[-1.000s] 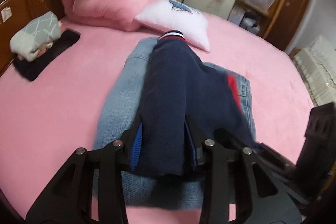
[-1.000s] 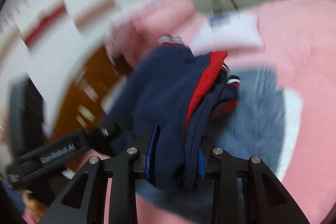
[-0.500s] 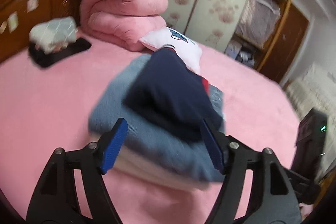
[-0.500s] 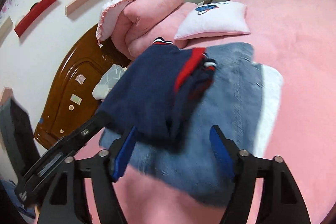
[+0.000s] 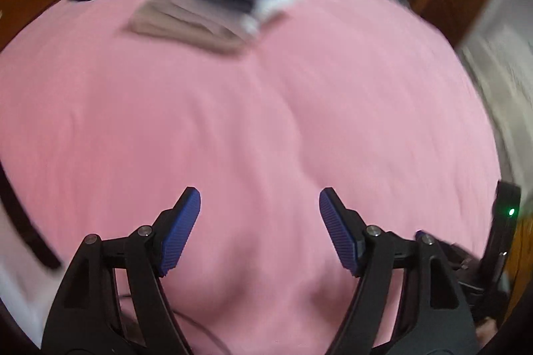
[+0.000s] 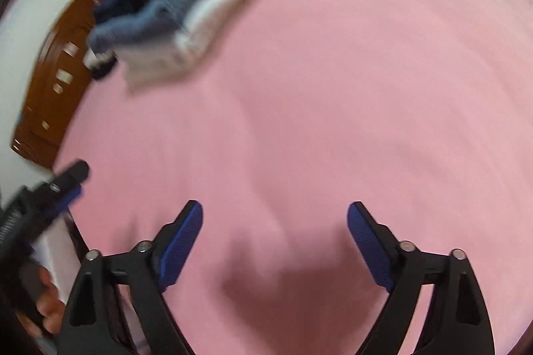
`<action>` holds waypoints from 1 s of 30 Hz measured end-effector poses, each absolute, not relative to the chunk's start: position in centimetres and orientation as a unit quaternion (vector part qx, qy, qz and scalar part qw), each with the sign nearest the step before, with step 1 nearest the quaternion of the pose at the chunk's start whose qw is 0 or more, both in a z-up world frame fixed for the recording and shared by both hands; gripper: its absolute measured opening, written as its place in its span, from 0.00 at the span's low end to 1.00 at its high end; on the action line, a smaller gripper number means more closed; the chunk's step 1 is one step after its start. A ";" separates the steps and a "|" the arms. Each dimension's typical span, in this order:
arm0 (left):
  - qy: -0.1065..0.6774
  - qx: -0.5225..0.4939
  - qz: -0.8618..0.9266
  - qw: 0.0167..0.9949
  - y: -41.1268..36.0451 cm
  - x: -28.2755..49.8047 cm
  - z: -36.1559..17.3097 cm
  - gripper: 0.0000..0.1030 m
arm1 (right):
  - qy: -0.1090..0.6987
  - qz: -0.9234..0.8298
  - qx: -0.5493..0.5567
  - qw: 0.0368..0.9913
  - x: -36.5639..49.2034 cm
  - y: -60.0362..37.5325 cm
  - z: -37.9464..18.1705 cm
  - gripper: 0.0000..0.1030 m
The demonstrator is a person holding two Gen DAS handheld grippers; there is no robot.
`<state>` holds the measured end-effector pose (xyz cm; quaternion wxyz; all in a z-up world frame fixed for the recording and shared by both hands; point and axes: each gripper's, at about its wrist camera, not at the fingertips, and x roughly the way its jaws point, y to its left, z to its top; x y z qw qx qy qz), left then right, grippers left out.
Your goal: Fold large clothes
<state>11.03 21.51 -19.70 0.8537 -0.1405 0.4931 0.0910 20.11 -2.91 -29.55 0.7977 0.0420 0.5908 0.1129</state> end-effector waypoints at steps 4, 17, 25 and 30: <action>0.545 -0.064 0.036 0.835 11.7 6.2 -19.2 0.69 | 0.615 0.061 0.027 0.786 10.3 -11.9 -27.7 0.96; 0.566 0.032 -0.006 0.824 -0.9 1.4 -7.4 0.70 | 0.639 -0.055 0.050 0.766 -3.8 -24.4 -15.1 1.00; 0.505 0.003 0.003 0.863 -0.7 -0.7 0.9 0.71 | 0.590 -0.029 0.077 0.803 -2.1 -22.9 -6.5 1.00; 0.490 -0.005 0.023 0.871 -0.2 -2.7 2.1 0.77 | 0.552 -0.027 0.043 0.832 -3.6 -20.8 -3.6 1.00</action>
